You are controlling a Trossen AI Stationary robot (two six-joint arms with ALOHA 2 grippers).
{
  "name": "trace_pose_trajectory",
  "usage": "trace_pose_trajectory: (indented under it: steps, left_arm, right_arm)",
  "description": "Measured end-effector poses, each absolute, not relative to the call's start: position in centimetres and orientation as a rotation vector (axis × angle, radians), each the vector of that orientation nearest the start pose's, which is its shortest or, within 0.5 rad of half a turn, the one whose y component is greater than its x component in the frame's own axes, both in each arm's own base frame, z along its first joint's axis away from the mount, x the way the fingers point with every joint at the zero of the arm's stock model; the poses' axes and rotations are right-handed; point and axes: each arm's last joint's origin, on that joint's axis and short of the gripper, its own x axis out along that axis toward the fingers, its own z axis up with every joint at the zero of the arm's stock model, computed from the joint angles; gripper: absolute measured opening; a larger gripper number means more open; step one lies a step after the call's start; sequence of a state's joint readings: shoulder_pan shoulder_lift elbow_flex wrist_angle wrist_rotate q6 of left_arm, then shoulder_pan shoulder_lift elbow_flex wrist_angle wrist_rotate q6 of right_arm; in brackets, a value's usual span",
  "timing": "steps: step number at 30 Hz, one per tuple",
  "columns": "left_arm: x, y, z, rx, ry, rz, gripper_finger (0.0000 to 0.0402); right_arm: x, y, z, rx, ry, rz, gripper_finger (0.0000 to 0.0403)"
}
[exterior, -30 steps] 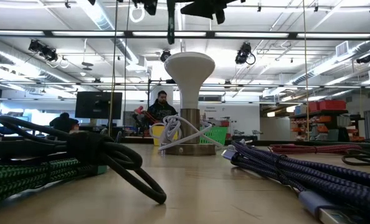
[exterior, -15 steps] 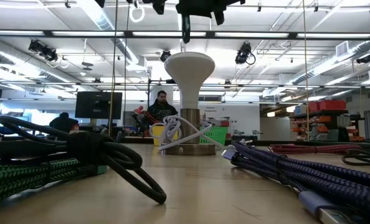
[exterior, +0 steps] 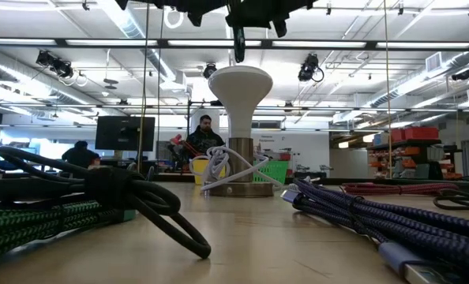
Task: Pick & Place USB Port
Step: Put the green charger cable into the green bin
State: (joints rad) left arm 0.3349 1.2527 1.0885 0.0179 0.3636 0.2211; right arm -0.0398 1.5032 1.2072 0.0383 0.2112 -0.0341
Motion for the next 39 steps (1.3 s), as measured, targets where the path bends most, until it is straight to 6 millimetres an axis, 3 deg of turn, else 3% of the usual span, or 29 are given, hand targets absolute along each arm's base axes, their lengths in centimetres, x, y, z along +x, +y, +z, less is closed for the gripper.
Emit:
trace_pose_trajectory:
  steps: [5, 17, 22, 31, 39]
  left_arm:
    - [25.9, 9.1, 35.5, 0.135, 0.225, 0.001, 0.0079]
    - [25.2, 7.6, 32.8, 0.025, 0.510, -0.093, 0.0071]
    - [25.4, 6.3, 32.5, 0.024, 0.549, -0.145, 0.0071]
    - [25.2, 4.6, 31.6, 0.055, 0.656, -0.172, 0.0071]
    - [25.2, 4.3, 31.6, 0.060, 0.663, -0.158, 0.0071]
  right_arm:
    - [34.4, -3.6, 32.4, -0.041, 0.315, -0.297, 0.0019]
    - [31.7, -13.7, 31.2, 0.188, 0.385, -0.339, 0.0017]
    - [31.9, -17.1, 28.3, 0.292, 0.456, -0.381, 0.0017]
    - [32.9, -20.7, 22.6, 0.406, 0.557, -0.373, 0.0017]
    - [31.8, -22.7, 22.1, 0.449, 0.549, -0.422, 0.0017]
